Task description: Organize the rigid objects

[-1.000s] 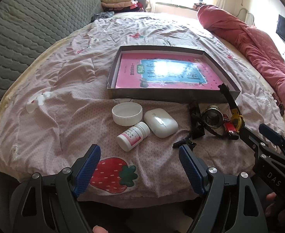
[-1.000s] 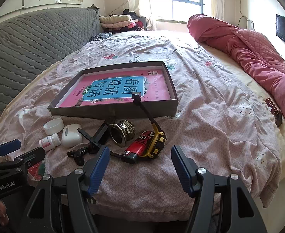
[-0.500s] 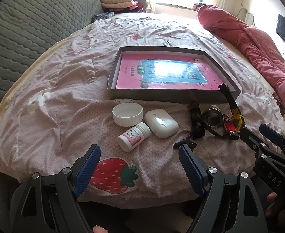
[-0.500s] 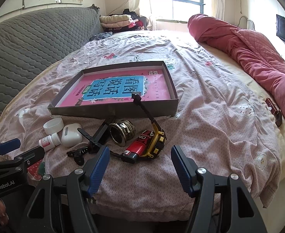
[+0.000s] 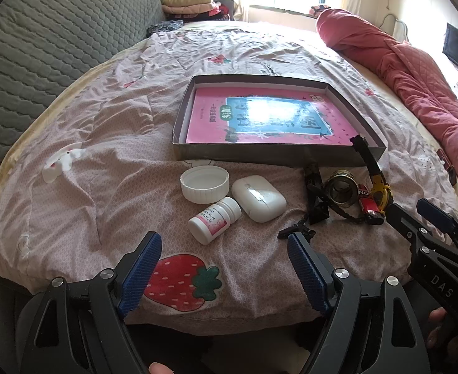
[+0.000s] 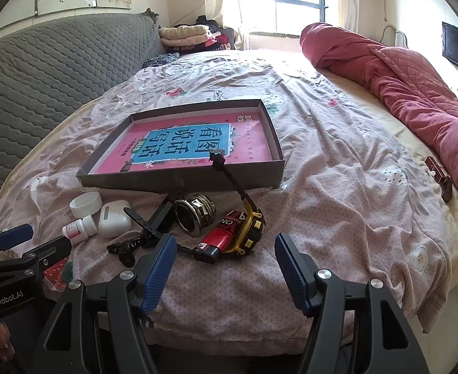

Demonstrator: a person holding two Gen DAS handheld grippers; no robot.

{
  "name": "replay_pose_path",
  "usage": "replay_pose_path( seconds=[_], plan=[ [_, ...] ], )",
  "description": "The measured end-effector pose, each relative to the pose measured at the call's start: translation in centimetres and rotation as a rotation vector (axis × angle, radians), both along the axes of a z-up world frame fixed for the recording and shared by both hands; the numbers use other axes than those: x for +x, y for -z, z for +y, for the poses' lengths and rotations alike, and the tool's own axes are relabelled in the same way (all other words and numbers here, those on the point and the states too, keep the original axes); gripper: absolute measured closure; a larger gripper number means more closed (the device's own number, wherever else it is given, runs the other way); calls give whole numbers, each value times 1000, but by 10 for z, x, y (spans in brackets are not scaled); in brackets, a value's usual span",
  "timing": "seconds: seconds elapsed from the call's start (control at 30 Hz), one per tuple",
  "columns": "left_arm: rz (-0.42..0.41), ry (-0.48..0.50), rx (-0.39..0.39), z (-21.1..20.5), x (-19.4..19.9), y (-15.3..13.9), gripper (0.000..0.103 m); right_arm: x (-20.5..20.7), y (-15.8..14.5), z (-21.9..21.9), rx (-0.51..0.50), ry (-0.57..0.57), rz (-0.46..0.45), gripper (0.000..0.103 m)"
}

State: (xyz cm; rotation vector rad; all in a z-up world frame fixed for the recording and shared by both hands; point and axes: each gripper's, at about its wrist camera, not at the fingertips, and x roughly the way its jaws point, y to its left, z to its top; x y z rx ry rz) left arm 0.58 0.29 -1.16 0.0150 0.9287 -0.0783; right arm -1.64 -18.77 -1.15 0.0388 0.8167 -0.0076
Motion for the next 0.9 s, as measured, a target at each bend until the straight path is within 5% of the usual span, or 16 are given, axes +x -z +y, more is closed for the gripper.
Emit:
replay_pose_path(
  seconds=[0.9],
  plan=[
    [123,3,-64,33,28,40,19,5,2,-12,23,33,6,38]
  ],
)
